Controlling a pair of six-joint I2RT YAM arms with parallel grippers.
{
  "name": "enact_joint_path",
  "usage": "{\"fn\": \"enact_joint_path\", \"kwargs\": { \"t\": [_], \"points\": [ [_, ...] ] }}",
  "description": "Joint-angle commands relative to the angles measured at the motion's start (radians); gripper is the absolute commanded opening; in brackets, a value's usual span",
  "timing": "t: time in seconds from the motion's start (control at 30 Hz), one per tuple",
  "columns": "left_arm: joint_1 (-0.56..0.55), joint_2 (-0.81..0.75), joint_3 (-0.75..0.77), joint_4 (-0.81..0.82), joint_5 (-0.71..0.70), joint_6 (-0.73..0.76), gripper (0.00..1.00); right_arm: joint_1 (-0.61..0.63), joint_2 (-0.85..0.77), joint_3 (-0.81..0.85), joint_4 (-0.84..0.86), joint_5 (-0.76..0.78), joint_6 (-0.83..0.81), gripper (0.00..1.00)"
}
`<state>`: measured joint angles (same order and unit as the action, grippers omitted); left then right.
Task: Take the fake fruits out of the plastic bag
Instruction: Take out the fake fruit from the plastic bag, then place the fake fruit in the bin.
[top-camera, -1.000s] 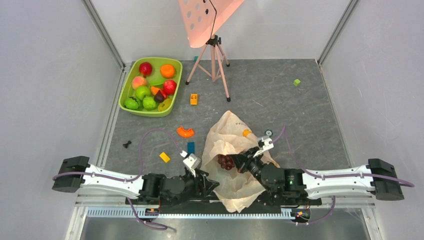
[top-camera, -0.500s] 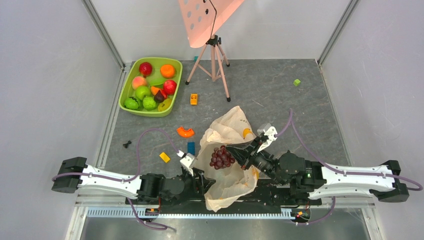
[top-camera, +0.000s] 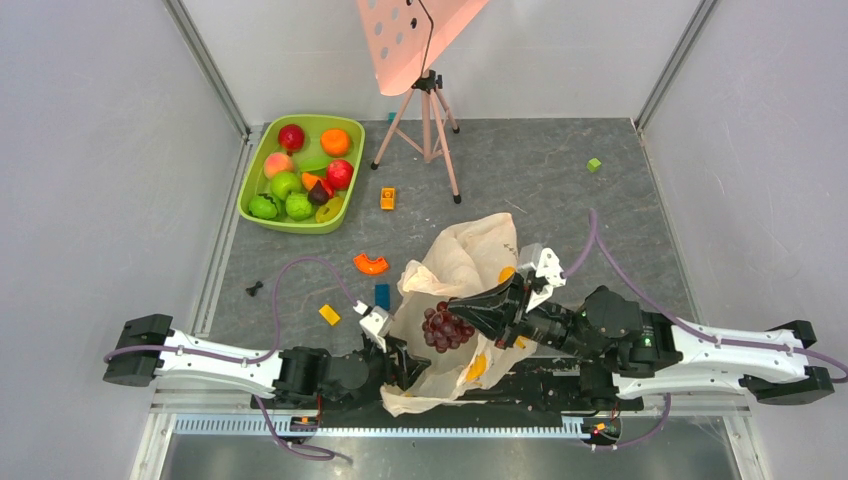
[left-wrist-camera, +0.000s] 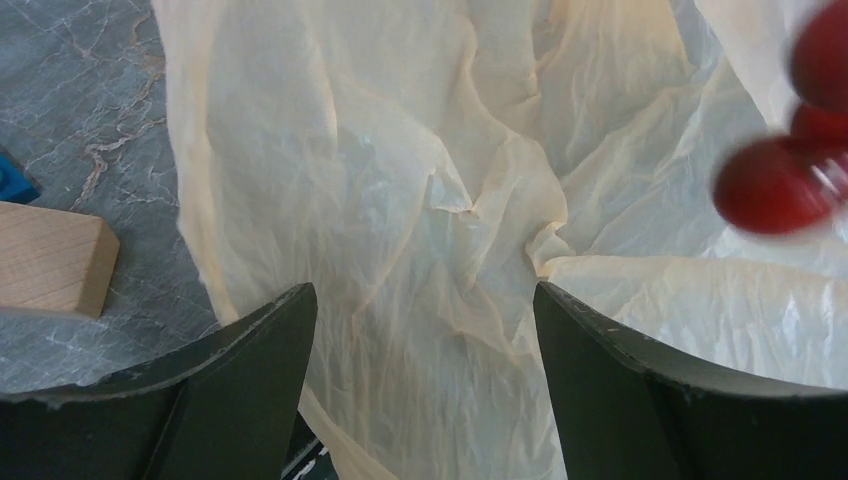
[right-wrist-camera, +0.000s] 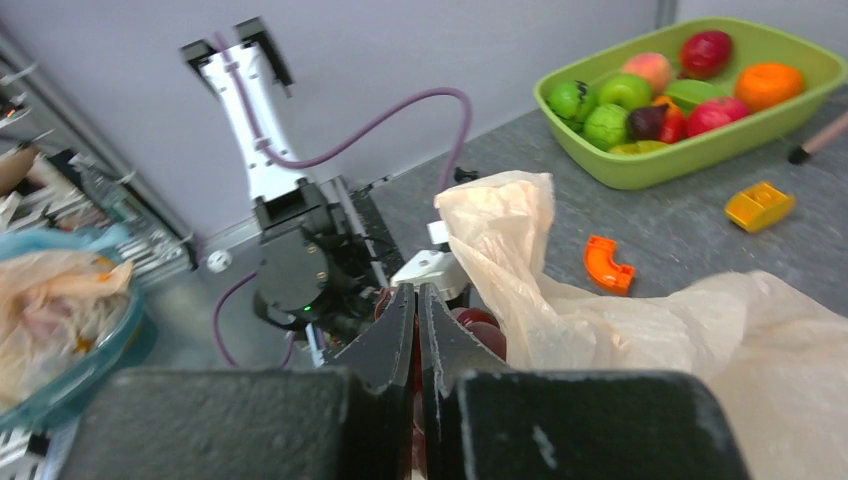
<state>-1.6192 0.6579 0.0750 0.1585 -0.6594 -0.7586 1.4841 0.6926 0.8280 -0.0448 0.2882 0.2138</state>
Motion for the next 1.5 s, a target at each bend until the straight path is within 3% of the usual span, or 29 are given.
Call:
{"fn": "enact_joint_path", "kwargs": {
  "t": [0.0, 0.2, 0.5, 0.7, 1.0, 1.2, 1.47],
  "points": [
    [-0.006, -0.011, 0.02, 0.015, -0.052, -0.018, 0.86, 0.005, 0.043, 0.109, -0.046, -0.168, -0.067, 0.0],
    [-0.006, -0.013, 0.046, 0.01, -0.062, 0.016, 0.87, 0.005, 0.201, 0.182, -0.088, -0.18, -0.095, 0.0],
    [-0.005, -0.012, -0.011, 0.04, -0.066, -0.072, 0.86, -0.011, 0.396, 0.372, -0.041, -0.02, -0.184, 0.0],
    [-0.006, -0.057, -0.075, 0.055, -0.064, -0.167, 0.87, -0.122, 0.542, 0.569, -0.119, 0.022, -0.205, 0.0],
    [-0.006, -0.131, -0.063, -0.032, -0.075, -0.154, 0.88, -0.305, 0.762, 0.798, -0.185, 0.003, -0.298, 0.0],
    [-0.007, -0.223, 0.055, -0.145, -0.058, 0.003, 0.91, -0.378, 0.798, 0.796, -0.178, -0.008, -0.309, 0.0],
    [-0.006, -0.274, 0.293, -0.282, -0.097, 0.314, 0.96, -0.439, 0.667, 0.66, -0.174, -0.099, -0.324, 0.0]
  ]
}}
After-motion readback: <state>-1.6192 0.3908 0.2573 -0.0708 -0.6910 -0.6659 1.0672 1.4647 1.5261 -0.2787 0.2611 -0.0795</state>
